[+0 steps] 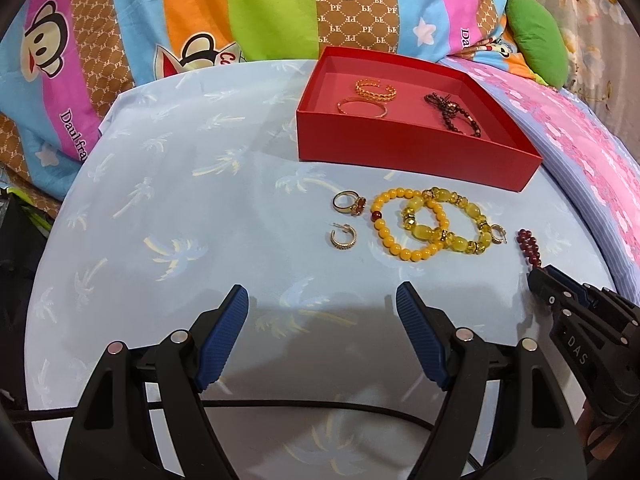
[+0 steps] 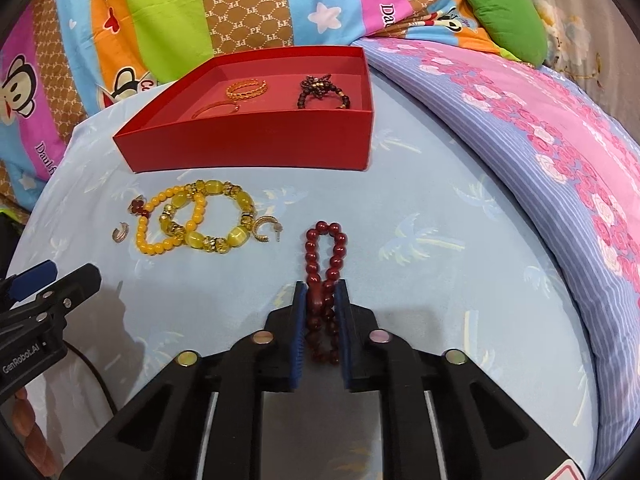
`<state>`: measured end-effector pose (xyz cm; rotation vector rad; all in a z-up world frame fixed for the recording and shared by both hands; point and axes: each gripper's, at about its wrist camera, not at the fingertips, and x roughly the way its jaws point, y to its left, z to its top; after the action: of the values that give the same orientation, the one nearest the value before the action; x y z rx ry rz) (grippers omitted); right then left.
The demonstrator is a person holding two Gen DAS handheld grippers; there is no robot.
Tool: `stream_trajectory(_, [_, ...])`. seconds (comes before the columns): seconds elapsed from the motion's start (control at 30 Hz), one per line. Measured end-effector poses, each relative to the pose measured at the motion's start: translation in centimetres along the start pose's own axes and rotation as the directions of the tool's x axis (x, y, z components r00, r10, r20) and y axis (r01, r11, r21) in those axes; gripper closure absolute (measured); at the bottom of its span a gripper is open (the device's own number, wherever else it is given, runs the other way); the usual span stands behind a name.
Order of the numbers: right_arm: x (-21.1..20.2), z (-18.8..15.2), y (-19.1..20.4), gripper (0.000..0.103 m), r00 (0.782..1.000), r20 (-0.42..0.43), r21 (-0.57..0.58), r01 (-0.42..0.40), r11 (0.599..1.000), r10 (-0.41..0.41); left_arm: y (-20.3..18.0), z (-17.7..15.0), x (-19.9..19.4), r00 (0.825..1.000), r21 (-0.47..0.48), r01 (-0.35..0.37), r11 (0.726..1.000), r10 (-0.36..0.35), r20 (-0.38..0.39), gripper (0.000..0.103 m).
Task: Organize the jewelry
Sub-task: 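Close the right tool on the red-brown bead bracelet and lift it, then lower the left tool onto the yellow glass-bead bracelet and close it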
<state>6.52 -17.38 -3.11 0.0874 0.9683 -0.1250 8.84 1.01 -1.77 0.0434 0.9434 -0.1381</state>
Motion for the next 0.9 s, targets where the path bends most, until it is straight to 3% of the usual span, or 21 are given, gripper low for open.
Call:
stream_trajectory(0.37, [-0.9,-0.2,-0.6,0.095,0.999,-0.001,0.042,-0.042,0.998,0.042,0.5,0.0,-0.3,1.000,-0.010,-0.004,1.000,0.004,0.005,0.030])
stream_trajectory(0.7, [-2.8,0.6,0.0,0.095,0.994,0.044,0.042,-0.099,0.994,0.097,3.5,0.6,0.2,1.000,-0.080,-0.013,0.997,0.013,0.000,0.031])
stream_trajectory(0.9, [-2.7,1.2,0.4,0.095,0.991,0.050,0.048,-0.123,0.991,0.120,3.0,1.3,0.7,1.000,-0.064,-0.002,0.998,0.002,0.002,0.031])
